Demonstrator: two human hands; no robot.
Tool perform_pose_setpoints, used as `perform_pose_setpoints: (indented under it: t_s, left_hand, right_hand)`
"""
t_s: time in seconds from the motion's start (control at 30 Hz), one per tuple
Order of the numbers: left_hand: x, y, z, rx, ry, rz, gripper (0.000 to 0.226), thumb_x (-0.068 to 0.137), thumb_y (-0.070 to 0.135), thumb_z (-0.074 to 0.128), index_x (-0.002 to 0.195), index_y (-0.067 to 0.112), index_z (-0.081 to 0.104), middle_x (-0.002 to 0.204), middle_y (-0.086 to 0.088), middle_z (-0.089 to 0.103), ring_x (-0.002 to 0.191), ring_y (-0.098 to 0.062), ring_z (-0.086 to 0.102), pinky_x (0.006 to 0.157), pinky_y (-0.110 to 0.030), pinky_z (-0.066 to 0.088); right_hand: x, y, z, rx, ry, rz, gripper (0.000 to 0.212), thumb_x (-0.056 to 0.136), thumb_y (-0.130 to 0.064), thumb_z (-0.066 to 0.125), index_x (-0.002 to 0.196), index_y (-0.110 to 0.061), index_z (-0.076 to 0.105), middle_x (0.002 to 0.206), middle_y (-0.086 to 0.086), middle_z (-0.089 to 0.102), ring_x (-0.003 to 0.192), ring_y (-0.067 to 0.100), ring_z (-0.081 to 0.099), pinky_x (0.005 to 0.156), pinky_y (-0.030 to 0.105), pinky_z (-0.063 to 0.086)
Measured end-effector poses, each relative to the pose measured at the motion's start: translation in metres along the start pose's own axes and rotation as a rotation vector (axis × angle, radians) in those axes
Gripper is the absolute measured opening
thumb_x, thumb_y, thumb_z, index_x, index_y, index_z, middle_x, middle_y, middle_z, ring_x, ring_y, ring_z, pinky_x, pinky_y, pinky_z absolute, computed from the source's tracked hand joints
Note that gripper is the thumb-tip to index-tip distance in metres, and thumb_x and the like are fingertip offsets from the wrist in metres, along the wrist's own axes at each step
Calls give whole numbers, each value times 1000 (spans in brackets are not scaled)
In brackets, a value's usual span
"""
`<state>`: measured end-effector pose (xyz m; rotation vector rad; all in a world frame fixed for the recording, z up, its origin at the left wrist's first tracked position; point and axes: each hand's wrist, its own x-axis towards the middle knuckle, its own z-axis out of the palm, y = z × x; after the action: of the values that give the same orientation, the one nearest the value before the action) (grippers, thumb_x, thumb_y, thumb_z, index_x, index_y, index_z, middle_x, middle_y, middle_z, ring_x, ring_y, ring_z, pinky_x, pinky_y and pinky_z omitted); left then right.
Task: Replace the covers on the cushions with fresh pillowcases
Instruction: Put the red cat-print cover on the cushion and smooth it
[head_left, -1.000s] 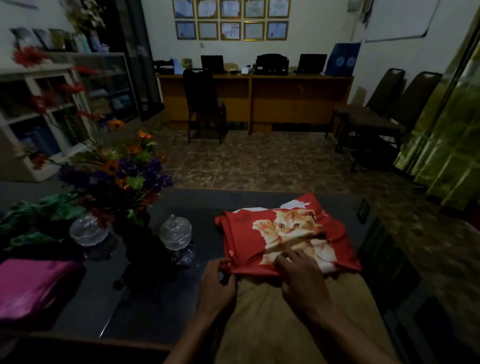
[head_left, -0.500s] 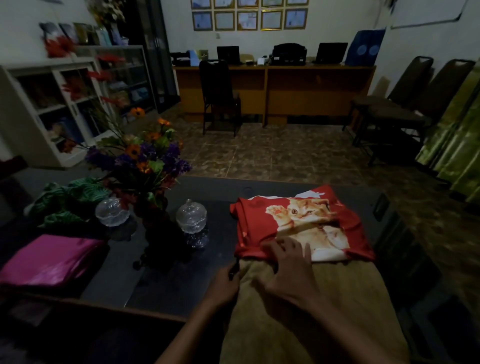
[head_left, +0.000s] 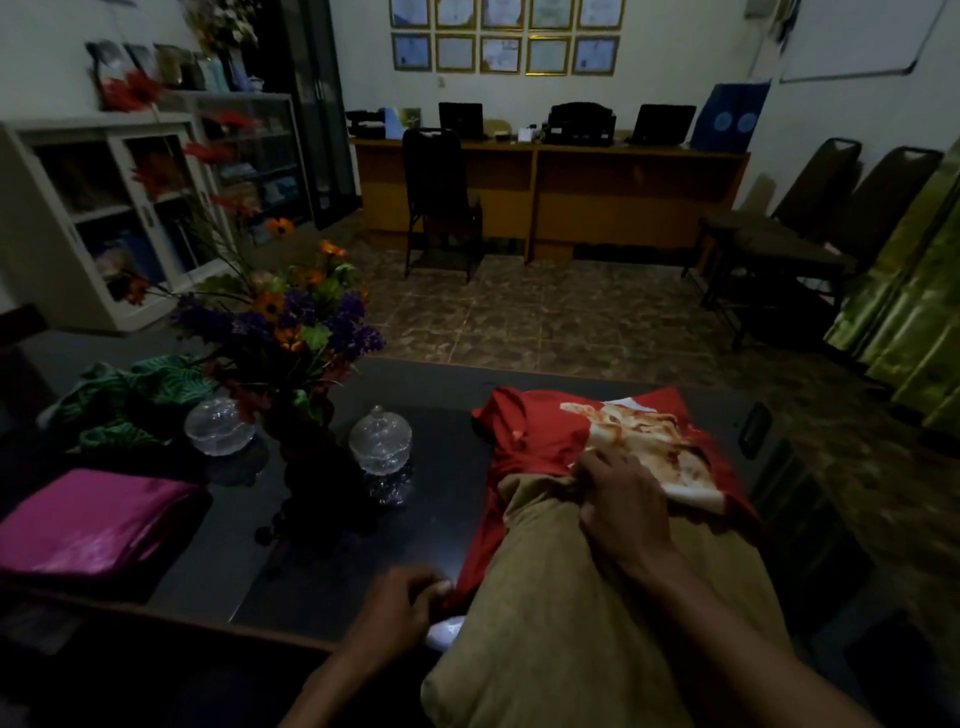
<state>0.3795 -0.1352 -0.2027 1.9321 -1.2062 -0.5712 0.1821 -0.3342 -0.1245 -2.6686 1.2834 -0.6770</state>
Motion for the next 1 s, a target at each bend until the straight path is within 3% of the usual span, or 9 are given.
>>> perform_pose_setpoints:
  t_s: [0.1,0.17,0.3,0.4,0.5,0.57,0.7,0.87,1.0]
  left_hand:
    - [-24,-9,7,25,-116,-10,32,93,26,61,62,35,62,64,22,64,67,8,58,64,-18,43]
    - [-26,-15,12,85,-176,-44,29,94,30,61,66,33,65,70,17,69,71,6,62,66,-22,45]
    - [-9,-18,2,41,-161,-116,36,97,19,63,61,27,62,58,22,64,58,11,58,57,-8,39]
    - [17,-9,0,-153,33,-142,8,93,15,69,92,21,74,80,10,73,70,7,63,65,-13,47]
    - [52,7,14,-225,138,-81,32,88,10,74,119,14,71,106,-1,73,91,-5,66,76,-11,48]
    - [71,19,25,-256,135,-62,40,86,11,77,125,13,68,111,4,68,99,-6,63,79,-9,45]
    - [92,18,48,-236,170,-114,21,82,16,80,103,15,78,97,3,76,87,-5,67,83,-22,54]
    - [100,7,53,-171,209,-123,9,84,8,71,87,15,75,87,-1,74,81,-10,67,78,-24,53]
    - [110,7,53,-216,186,-86,25,81,-1,70,103,12,67,101,-1,68,93,-12,65,82,-19,52]
  right_hand:
    - [-1,8,2,42,-26,-35,35,75,-18,70,106,-31,63,118,-7,60,103,20,58,69,31,49]
    - [-8,6,12,37,-82,-82,37,78,-24,72,113,-31,64,124,-5,58,109,20,55,74,32,51]
    - [-16,2,24,58,-109,-90,38,80,-18,72,117,-28,65,126,-1,59,112,22,51,80,35,51]
    - [-16,4,22,71,-135,-95,37,80,-16,73,115,-26,67,128,-1,58,115,24,51,81,37,52]
    - [-17,4,20,80,-146,-83,39,81,-14,74,117,-25,67,131,0,58,118,23,50,85,39,52]
    - [-17,1,21,91,-144,-61,38,79,-11,72,115,-25,68,128,1,60,116,24,51,88,40,52]
    - [-19,-12,27,108,-74,20,33,80,-22,71,111,-28,66,125,3,57,116,29,54,102,50,44]
    - [-28,-41,34,7,-164,165,75,71,-78,62,134,-39,48,145,0,40,138,25,35,120,59,10]
    - [-30,-45,37,-2,-152,170,75,72,-69,67,138,-42,42,150,0,36,142,23,29,122,61,9]
